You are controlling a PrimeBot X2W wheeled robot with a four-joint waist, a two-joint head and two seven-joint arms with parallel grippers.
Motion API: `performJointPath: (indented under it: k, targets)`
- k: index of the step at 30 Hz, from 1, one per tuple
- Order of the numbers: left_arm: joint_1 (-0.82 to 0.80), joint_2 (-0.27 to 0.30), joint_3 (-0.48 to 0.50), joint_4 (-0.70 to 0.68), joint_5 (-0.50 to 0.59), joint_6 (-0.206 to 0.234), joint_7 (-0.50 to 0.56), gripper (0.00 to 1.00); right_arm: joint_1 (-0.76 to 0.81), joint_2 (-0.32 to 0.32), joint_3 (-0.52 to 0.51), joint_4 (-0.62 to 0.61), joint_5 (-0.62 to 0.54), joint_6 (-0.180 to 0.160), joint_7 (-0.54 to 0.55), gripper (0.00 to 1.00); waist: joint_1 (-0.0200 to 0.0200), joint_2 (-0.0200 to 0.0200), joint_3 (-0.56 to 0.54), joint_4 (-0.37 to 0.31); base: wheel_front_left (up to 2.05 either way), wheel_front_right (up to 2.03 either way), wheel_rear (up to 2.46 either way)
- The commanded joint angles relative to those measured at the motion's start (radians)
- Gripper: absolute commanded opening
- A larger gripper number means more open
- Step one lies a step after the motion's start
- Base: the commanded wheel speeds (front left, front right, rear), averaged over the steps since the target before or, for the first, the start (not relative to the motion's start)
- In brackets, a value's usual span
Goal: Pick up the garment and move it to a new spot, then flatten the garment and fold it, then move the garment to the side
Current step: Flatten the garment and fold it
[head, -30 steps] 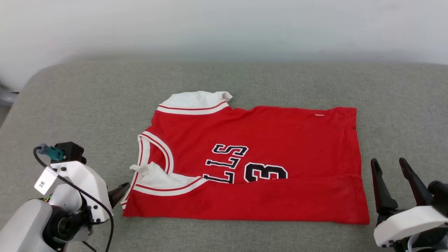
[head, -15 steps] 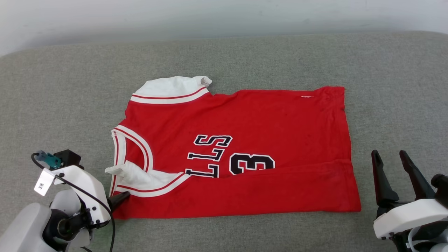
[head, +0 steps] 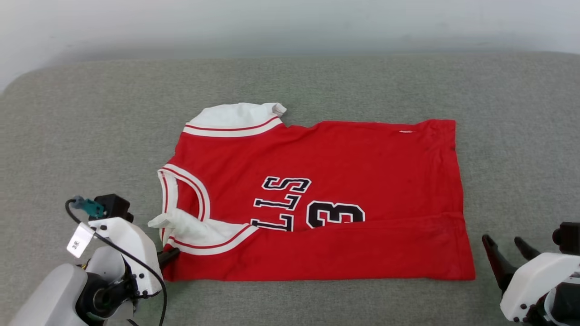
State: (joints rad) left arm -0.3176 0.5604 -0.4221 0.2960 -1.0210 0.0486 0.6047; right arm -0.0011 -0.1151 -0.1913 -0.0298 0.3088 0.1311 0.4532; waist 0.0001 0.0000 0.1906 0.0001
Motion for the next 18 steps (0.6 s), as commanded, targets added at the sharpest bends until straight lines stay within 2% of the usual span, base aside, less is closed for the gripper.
performJointPath:
  k: [1, 6, 11, 18]
  targets:
    - [0.006, 0.010, -0.002, -0.015, 0.011, 0.007, -0.009, 0.00, -0.008, -0.017, 0.004, 0.000, 0.014, -0.001, 0.040, 1.00, -0.0001, 0.0000, -0.004, 0.009, 0.00, 0.00, 0.00]
    - [0.000, 0.031, -0.002, -0.107, 0.044, 0.024, -0.028, 0.00, -0.037, -0.059, 0.051, 0.011, 0.060, -0.001, 0.206, 1.00, -0.0001, 0.0000, 0.006, 0.031, 0.00, 0.00, 0.00]
    - [-0.001, 0.040, -0.006, -0.167, 0.059, 0.041, -0.028, 0.00, -0.079, -0.079, 0.117, 0.063, 0.079, -0.001, 0.276, 1.00, -0.0001, 0.0000, 0.025, 0.045, 0.00, 0.00, 0.00]
    - [0.009, 0.035, -0.015, -0.192, 0.067, 0.045, -0.030, 0.00, -0.092, -0.075, 0.197, 0.225, 0.117, -0.001, 0.370, 1.00, -0.0001, 0.0000, 0.035, 0.056, 0.00, 0.00, 0.00]
